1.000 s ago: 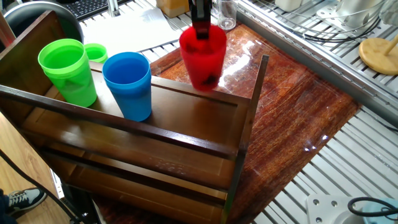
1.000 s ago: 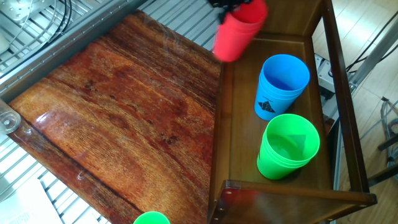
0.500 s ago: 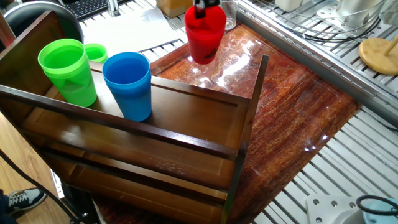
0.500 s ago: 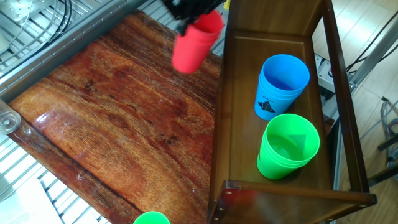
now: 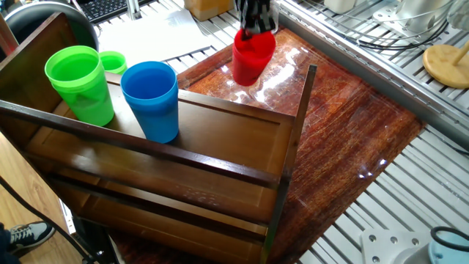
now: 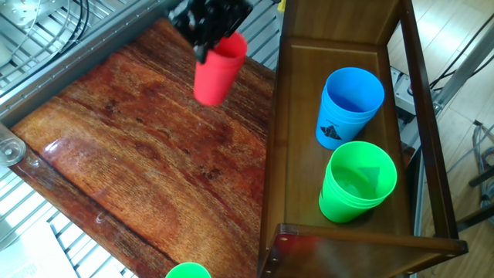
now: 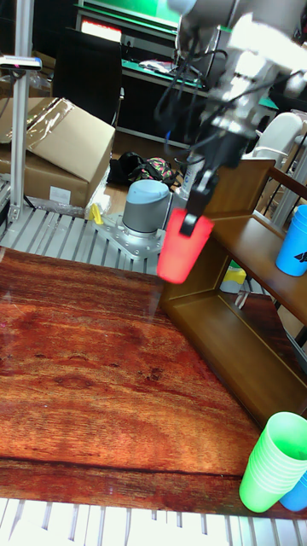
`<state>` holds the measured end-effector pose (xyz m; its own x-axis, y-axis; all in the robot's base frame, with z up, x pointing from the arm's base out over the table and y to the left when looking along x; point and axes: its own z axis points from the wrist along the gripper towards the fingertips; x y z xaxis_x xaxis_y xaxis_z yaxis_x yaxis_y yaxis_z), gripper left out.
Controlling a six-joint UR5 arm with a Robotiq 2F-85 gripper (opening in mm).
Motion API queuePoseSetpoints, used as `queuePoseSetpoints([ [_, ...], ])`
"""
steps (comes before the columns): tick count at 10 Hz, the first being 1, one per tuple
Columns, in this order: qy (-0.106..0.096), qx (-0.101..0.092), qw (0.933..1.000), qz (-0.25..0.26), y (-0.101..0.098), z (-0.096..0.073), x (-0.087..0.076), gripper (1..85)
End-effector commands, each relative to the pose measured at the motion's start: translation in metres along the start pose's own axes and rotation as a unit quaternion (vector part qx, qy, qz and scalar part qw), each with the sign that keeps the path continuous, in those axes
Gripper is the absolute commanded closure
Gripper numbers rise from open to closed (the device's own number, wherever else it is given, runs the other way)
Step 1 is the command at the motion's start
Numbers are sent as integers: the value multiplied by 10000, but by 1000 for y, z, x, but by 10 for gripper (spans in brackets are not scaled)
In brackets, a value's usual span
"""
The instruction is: Take the cups off the shelf and stack them together
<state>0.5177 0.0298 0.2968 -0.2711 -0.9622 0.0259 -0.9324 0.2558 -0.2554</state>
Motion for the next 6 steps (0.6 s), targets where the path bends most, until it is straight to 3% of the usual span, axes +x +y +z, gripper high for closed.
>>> queuePoseSetpoints([
  [1,-69,125,9995,-299,-1,36,9,843],
  [2,-107,59,9997,-225,6,43,9,843],
  [4,-383,-239,9989,122,29,63,-2,843],
  [5,-428,-322,9983,250,36,71,-5,843],
  [6,-334,-295,9986,274,39,79,1,843],
])
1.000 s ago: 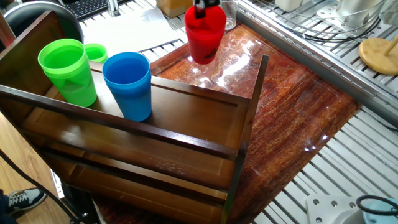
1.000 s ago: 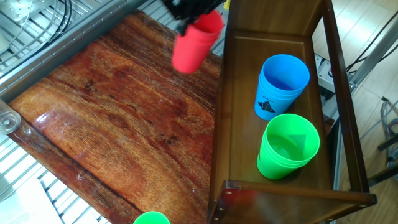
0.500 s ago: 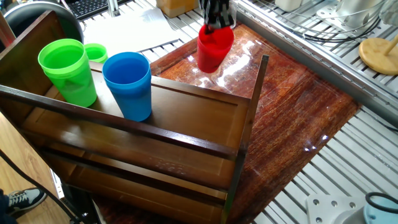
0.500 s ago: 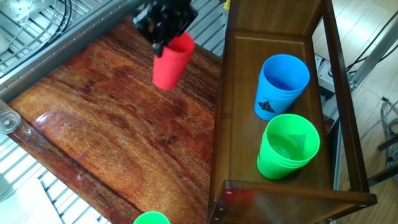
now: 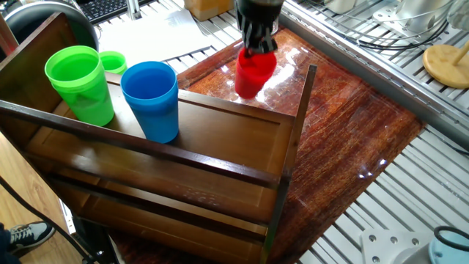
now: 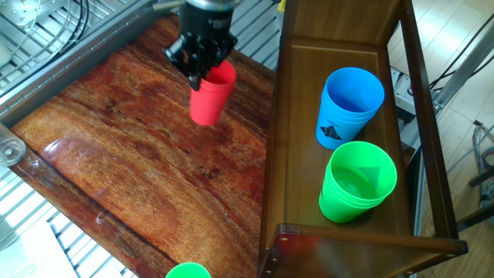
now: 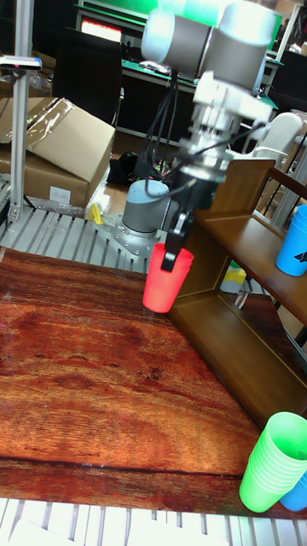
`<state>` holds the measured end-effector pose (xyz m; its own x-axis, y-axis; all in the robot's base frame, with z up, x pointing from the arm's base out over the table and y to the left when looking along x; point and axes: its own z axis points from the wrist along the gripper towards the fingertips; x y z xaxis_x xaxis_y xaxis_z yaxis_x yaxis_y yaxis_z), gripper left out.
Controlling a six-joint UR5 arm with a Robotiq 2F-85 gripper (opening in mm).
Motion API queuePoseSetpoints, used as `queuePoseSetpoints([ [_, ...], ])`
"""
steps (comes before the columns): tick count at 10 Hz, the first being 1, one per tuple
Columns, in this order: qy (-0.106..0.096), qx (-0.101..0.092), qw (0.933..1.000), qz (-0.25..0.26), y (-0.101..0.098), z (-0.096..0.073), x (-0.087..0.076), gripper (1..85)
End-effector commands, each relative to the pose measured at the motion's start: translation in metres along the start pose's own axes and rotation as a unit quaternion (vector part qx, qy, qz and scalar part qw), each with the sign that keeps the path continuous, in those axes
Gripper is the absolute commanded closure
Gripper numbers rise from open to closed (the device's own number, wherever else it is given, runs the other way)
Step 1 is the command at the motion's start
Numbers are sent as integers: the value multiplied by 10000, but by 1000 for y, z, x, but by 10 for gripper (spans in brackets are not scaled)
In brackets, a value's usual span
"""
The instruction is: Take the cups off the shelf and stack them together
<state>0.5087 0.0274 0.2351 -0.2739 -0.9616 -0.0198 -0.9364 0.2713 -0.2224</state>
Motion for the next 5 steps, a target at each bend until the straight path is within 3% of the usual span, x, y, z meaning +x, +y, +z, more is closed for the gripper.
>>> queuePoseSetpoints([
  [1,-58,-87,9997,207,17,26,4,843],
  [3,-12,-32,9999,156,17,30,8,843],
  [5,81,-204,9995,240,24,22,12,843],
])
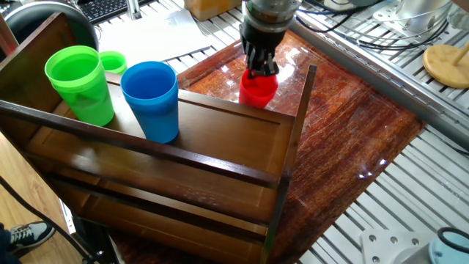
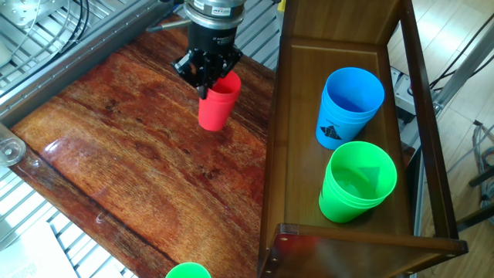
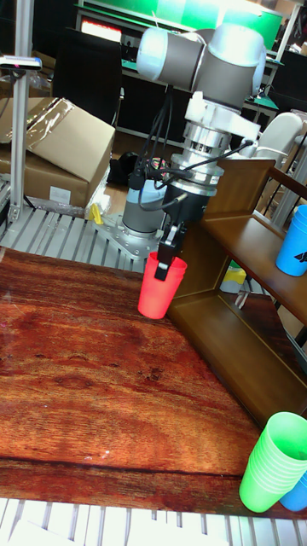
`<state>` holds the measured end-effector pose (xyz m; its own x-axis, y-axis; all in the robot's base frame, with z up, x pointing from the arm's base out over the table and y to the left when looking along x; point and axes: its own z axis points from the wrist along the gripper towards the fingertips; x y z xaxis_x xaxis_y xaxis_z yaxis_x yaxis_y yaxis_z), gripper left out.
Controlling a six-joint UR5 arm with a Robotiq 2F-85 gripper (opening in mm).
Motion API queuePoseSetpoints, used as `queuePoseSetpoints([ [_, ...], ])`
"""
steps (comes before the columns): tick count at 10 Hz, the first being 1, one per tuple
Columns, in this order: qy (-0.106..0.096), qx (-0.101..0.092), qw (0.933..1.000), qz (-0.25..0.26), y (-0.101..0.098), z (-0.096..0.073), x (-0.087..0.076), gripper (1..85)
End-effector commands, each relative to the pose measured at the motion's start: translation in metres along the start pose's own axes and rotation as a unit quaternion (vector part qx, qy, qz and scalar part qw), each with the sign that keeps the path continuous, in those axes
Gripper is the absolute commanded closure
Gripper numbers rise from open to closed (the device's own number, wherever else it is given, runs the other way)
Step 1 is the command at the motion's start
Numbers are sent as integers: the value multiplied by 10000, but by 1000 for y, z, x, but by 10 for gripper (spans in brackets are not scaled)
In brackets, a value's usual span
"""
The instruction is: Take the cups off the shelf and stack them together
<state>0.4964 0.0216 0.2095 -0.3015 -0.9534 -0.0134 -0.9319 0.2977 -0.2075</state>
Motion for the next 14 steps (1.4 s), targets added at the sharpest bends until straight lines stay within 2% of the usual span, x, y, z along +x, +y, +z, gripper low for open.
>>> queuePoseSetpoints([
  [1,45,-226,9996,153,12,-3,4,843],
  [2,82,-311,9993,167,16,-3,6,843],
  [3,295,-342,9988,205,18,-3,17,843],
  [4,476,-514,9965,455,28,-5,25,843],
  [5,747,-521,9938,642,29,-7,38,843],
  [6,917,-598,9900,895,35,-9,46,843],
  [7,759,-638,9901,990,37,-7,37,843],
  [9,573,-475,9950,672,27,-5,30,843],
  [10,451,-409,9972,427,10,13,38,843],
  [11,297,-325,9988,211,-8,41,48,843],
  [12,173,-247,9994,187,-14,67,53,843],
  [13,103,-295,9992,255,-8,82,52,843],
  [14,51,-313,9993,187,-7,83,52,843],
])
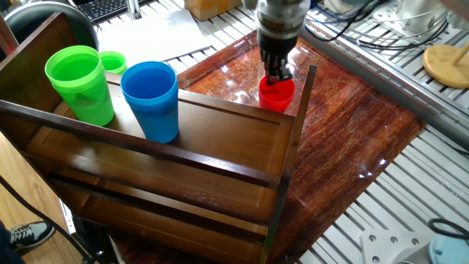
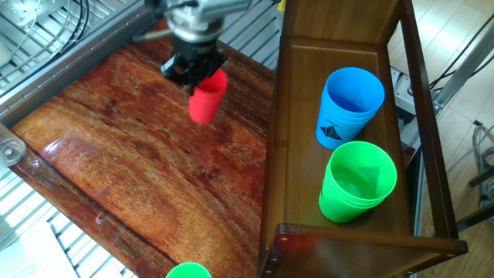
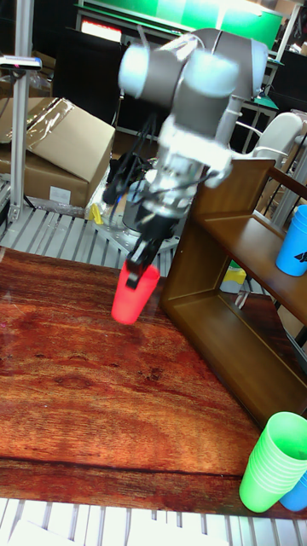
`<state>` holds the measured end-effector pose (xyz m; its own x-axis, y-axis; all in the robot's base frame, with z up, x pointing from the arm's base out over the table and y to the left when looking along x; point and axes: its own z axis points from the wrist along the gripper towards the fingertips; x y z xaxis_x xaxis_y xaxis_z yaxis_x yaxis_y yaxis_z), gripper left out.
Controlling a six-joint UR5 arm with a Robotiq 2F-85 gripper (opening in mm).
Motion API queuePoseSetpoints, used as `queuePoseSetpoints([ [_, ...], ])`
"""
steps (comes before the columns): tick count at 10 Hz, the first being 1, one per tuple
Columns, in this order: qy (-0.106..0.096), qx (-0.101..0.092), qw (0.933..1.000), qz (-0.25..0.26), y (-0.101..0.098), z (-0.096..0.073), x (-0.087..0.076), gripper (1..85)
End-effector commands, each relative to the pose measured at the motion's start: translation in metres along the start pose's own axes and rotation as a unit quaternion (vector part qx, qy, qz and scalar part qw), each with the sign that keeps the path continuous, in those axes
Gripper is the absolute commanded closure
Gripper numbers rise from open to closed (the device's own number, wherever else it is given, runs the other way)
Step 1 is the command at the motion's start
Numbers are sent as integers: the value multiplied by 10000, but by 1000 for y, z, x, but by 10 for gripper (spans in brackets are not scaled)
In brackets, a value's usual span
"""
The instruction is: Take the cups off the shelf and stack them together
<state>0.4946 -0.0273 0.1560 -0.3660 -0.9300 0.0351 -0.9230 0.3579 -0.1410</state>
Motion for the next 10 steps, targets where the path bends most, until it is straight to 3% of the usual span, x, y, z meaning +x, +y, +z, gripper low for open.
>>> queuePoseSetpoints([
  [1,-230,55,9995,-195,-8,26,4,843],
  [3,-208,0,9993,-319,-2,32,11,843],
  [7,-317,84,9988,-352,-1,44,11,820],
  [9,-74,210,9982,-565,-8,45,24,663],
  [10,-37,222,9979,-601,-9,45,25,623],
])
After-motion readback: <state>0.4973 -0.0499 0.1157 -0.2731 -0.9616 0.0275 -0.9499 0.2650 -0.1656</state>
